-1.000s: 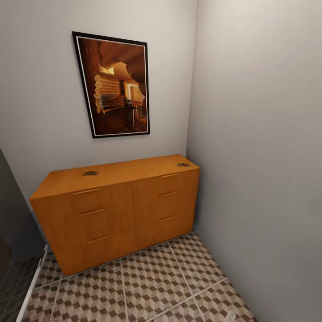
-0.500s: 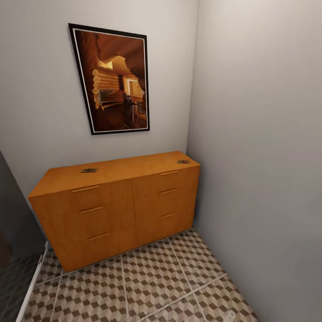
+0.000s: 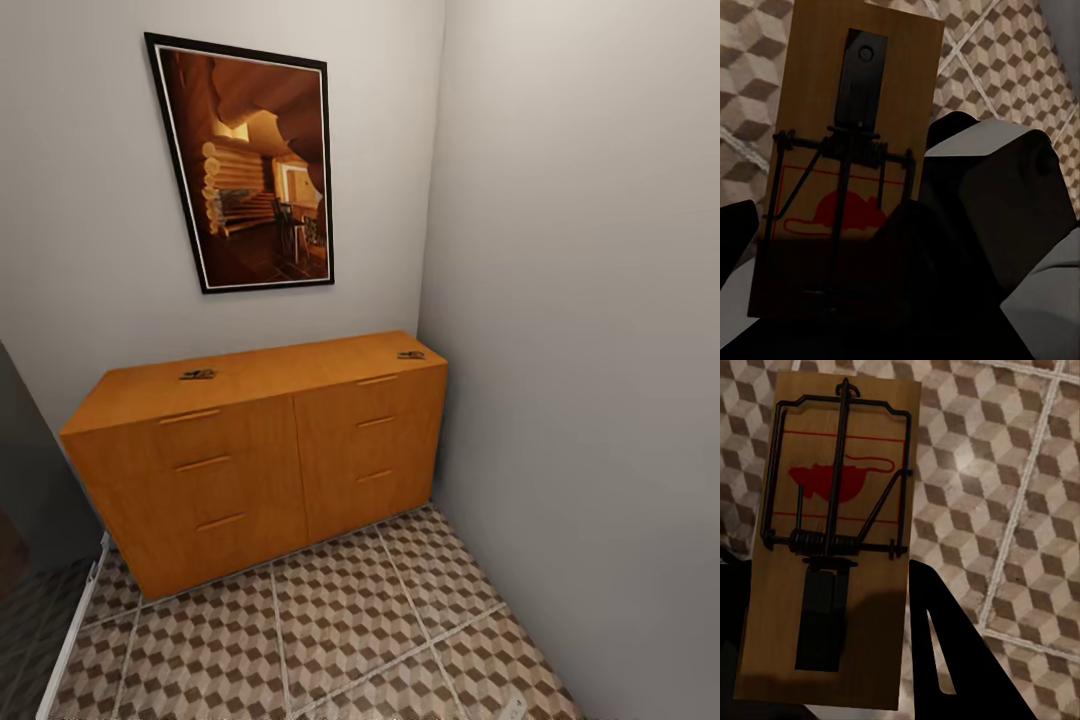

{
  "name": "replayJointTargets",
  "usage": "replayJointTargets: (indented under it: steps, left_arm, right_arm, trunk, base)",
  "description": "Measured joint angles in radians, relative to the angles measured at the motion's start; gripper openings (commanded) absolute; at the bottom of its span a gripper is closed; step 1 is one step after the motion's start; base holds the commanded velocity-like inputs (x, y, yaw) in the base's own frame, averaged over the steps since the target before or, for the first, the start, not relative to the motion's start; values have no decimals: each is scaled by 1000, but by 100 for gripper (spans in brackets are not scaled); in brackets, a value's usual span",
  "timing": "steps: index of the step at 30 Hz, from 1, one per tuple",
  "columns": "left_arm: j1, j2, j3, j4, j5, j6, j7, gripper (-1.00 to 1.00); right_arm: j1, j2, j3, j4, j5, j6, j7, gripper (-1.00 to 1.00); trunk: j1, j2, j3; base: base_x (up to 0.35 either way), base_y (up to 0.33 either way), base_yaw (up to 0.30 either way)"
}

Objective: Take the four mousetraps from the cabinet in the bathroom and place them on the bathroom floor. Make sure all four end up on the same floor surface, and ensure that at least two of them are either under or directly next to the same bathroom sink.

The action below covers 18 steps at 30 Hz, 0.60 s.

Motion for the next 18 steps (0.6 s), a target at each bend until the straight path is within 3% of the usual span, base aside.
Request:
replayJointTargets:
  steps: [18]
  left_arm:
    - [6, 0, 0, 0, -1, -2, 0, -100]
  right_arm:
    - [0, 0, 0, 0, 1, 0, 0, -100]
  trunk:
    - [0, 0, -29]
  base:
    - [0, 0, 0]
